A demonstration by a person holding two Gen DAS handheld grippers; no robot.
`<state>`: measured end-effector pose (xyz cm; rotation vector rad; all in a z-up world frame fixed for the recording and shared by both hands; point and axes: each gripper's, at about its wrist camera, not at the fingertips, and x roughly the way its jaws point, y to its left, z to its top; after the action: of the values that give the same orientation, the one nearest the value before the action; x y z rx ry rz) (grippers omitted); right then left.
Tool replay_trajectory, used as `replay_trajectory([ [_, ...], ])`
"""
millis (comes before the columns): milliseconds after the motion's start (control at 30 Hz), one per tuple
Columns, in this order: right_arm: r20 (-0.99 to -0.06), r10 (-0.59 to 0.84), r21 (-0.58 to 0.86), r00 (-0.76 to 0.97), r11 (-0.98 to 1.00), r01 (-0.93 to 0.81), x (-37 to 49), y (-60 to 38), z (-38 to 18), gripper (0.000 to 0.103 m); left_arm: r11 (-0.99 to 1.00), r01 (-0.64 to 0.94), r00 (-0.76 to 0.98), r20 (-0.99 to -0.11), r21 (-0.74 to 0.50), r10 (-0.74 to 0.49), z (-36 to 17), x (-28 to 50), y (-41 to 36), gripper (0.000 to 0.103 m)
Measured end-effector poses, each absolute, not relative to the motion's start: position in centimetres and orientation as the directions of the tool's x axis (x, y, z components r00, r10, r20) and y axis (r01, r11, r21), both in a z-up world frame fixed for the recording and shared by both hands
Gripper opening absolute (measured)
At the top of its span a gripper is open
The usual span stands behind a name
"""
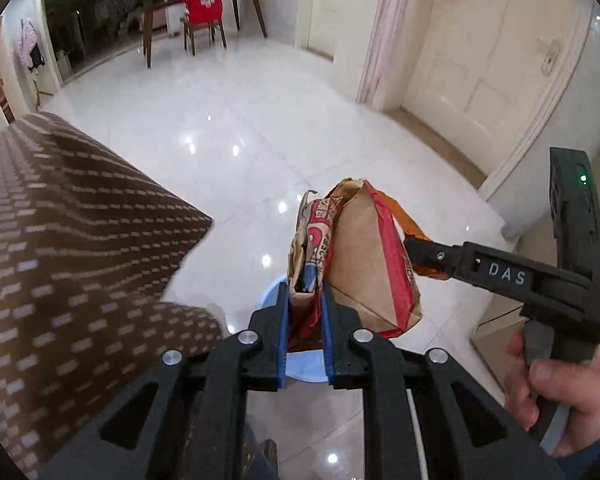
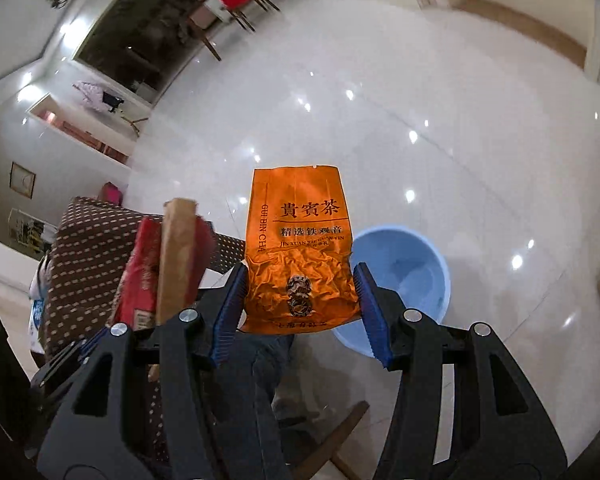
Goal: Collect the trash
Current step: 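Carry both items over the blue bucket and open both tools to drop them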
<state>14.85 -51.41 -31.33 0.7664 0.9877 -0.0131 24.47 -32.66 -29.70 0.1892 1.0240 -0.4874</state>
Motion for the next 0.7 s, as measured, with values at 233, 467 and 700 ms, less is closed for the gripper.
replay_trajectory([
  [233,-0.751,0.381,0.632,0.539,0.649,0.422,16.0,-53.0,-36.4,0.085,0.908,0.417,0.407,-0.883,-0.047,-0.233,-32.9,27.0,-33.7,0.086],
  [467,-0.787,0.299,0.578,0.539,0.66,0.479,14.1,-54.2,-36.1,0.097,0.911,0.412,0.462,-0.858,-0.016,-0.224,-30.8,25.7,-33.6,0.09],
  [700,-0.781,0.209,0.54,0.589,0.699,0.469,13.4,-53.1,-30.8,0.097,0.887,0.46,0.523,-0.799,-0.029,-0.297,-26.4,22.7,-33.1,0.092],
])
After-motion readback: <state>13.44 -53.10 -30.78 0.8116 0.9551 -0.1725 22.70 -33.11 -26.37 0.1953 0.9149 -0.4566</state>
